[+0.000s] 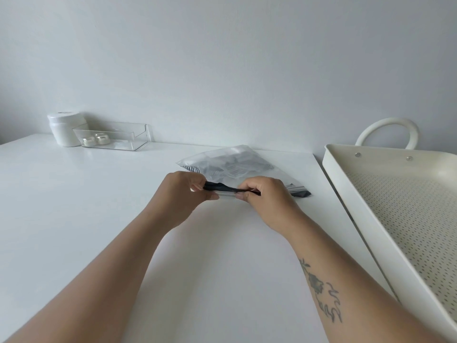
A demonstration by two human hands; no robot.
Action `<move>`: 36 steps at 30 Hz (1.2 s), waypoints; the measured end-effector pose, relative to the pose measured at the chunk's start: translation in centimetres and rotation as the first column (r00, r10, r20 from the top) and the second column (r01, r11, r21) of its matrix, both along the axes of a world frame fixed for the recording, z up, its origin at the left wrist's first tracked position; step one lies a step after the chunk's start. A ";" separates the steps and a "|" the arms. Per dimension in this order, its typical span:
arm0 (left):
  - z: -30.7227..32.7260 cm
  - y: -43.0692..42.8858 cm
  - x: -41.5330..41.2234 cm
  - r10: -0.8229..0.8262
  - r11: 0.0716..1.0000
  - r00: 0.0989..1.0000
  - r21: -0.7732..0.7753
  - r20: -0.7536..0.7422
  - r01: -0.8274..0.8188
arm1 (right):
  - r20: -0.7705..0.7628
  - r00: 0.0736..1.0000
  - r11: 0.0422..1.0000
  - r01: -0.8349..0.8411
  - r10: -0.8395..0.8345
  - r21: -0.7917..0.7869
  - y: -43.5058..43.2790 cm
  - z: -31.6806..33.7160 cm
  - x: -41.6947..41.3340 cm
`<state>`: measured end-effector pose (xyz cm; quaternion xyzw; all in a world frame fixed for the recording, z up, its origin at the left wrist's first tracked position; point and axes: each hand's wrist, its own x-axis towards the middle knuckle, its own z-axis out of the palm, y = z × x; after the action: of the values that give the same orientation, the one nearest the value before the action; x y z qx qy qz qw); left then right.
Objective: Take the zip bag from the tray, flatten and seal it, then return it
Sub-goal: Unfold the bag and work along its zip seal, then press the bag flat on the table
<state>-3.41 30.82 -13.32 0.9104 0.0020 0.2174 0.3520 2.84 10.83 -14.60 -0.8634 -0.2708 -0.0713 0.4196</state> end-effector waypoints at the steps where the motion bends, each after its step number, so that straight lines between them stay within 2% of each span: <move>1: 0.1 0.1 0.0 -0.003 1.000 1.000 0.012 0.005 0.003 | 0.010 1.000 1.000 -0.013 0.013 -0.018 0.2 0.0 -0.1; 4: 0.3 -0.3 -0.3 -0.068 0.996 0.998 0.061 0.011 0.067 | 0.080 0.996 0.997 -0.044 0.049 -0.067 0.9 0.3 -0.6; 6: 0.3 -0.5 -0.4 -0.132 0.991 0.991 0.027 -0.036 0.133 | 0.105 0.992 0.995 -0.070 0.077 -0.064 1.4 0.6 -1.0; 9: 0.4 -0.4 -0.4 -0.160 0.983 0.975 -0.119 -0.157 0.142 | -0.032 0.992 0.992 -0.121 0.120 -0.028 1.5 1.0 -1.3; 13: 0.6 0.8 -0.3 -0.105 0.973 0.987 -0.218 -0.121 0.077 | -0.227 0.959 0.976 -0.195 0.169 -0.097 1.2 1.4 -1.7; 14: 0.5 1.1 -0.2 -0.066 0.981 0.989 -0.190 -0.135 0.039 | -0.267 0.946 0.971 -0.218 0.187 -0.094 1.1 1.5 -1.8; 16: 0.0 1.1 0.1 0.063 0.996 0.980 0.068 -0.190 -0.051 | -0.287 0.935 0.965 -0.244 0.207 -0.097 0.8 1.7 -2.0; 18: -0.3 0.6 0.2 0.150 0.955 0.959 0.288 -0.242 -0.076 | -0.314 0.928 0.963 -0.247 0.201 -0.112 0.6 1.9 -2.3; 20: -0.4 0.2 0.1 0.195 0.927 0.945 0.364 -0.262 -0.091 | -0.423 0.889 0.965 -0.239 0.174 -0.106 0.5 2.3 -2.6; 22: -0.1 0.0 -0.1 0.231 0.899 0.932 0.427 -0.278 -0.095 | -0.483 0.867 0.986 -0.164 0.122 -0.044 0.5 2.7 -2.6; 23: 0.1 -0.2 -0.2 0.243 0.887 0.925 0.453 -0.294 -0.089 | -0.445 0.894 0.996 -0.084 0.061 -0.033 0.6 2.7 -2.5; 25: 0.6 -0.7 -0.4 0.240 0.878 0.926 0.471 -0.291 -0.080 | -0.237 0.964 0.989 0.094 -0.118 -0.112 0.3 2.6 -2.0; 27: 1.4 -1.7 -0.9 0.193 0.906 0.949 0.416 -0.248 -0.075 | -0.038 0.965 0.945 0.246 -0.260 -0.218 0.0 2.5 -1.9; 29: 1.9 -2.5 -1.2 0.149 0.938 0.982 0.332 -0.118 -0.103 | 0.040 0.943 0.918 0.330 -0.329 -0.222 0.0 3.2 -2.1; 31: 2.0 -2.9 -1.2 0.136 0.929 0.988 0.336 0.074 -0.153 | 0.085 0.941 0.911 0.340 -0.329 -0.233 0.3 4.5 -2.6; 32: 1.8 -2.9 -1.1 0.131 0.919 0.986 0.361 0.105 -0.161 | 0.104 0.946 0.906 0.323 -0.306 -0.272 0.6 5.2 -2.9; 33: 1.6 -2.8 -1.0 0.136 0.907 0.989 0.394 0.058 -0.148 | 0.123 0.952 0.899 0.305 -0.280 -0.314 0.9 5.9 -3.2; 34: 1.2 -2.6 -0.9 0.151 0.896 0.987 0.430 -0.049 -0.115 | 0.138 0.957 0.896 0.288 -0.255 -0.339 1.2 6.6 -3.6; 36: 0.4 -2.3 -0.8 0.186 0.878 0.946 0.477 -0.266 -0.039 | 0.157 0.963 0.918 0.258 -0.220 -0.301 2.0 7.6 -4.3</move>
<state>-4.24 28.47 -12.88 0.9888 0.0572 0.0893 0.1054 -1.46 12.82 -6.99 -0.9405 -0.1958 -0.1290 0.2460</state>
